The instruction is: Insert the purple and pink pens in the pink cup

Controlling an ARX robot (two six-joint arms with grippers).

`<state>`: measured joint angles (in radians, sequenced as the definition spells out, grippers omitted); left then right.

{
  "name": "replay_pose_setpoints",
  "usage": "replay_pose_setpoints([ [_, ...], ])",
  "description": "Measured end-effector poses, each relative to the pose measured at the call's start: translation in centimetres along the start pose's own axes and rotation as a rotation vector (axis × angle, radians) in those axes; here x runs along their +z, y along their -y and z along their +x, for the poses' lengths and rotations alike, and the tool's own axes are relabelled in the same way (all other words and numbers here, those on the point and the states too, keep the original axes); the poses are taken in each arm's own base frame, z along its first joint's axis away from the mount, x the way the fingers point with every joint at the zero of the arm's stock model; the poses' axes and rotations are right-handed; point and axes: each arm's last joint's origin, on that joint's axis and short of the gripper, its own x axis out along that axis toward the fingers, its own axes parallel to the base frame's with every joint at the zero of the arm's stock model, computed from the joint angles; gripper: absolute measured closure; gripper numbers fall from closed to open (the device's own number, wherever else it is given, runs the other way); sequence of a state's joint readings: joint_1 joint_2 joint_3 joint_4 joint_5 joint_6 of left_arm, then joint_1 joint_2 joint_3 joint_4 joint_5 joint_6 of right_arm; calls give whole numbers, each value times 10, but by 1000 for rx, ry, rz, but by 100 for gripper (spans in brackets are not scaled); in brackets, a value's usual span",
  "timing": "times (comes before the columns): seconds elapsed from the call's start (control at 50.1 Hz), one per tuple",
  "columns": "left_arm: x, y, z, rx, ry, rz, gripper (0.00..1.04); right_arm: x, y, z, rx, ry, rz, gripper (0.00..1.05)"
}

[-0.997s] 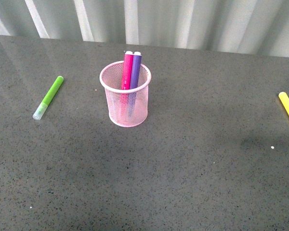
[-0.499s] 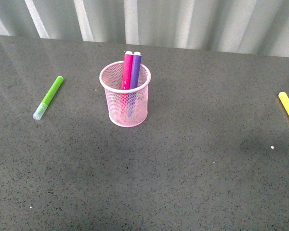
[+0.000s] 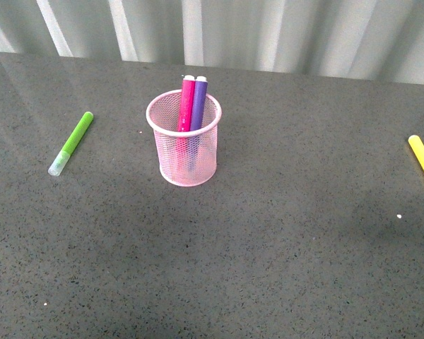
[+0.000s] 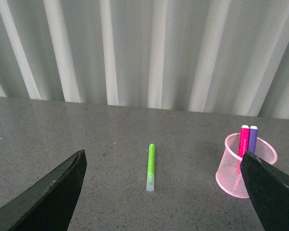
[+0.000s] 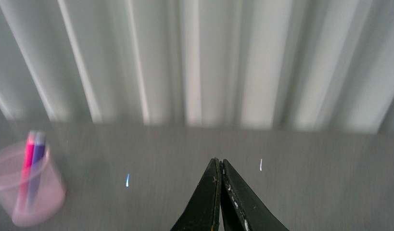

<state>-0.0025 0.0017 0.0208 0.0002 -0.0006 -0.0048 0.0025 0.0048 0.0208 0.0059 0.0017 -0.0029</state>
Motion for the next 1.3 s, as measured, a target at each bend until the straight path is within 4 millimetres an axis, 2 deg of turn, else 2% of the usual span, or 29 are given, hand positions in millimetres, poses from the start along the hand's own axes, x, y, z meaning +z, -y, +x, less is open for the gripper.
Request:
replay_pose_setpoints([
  [0.219,0,0,0,0,0,0,7,0,0,0,0,-4,0,99],
  [0.399,0,0,0,0,0,0,7,0,0,0,0,-4,0,71],
  [0.499,0,0,0,0,0,0,7,0,0,0,0,-4,0,48],
  [0.698,0,0,0,0,0,0,7,0,0,0,0,-4,0,15],
  [0.738,0,0,0,0,0,0,7,0,0,0,0,-4,1,5],
  [0.798,0,0,0,0,0,0,7,0,0,0,0,-4,2,8],
  [1.296,0,0,0,0,0,0,7,0,0,0,0,-4,2,7],
])
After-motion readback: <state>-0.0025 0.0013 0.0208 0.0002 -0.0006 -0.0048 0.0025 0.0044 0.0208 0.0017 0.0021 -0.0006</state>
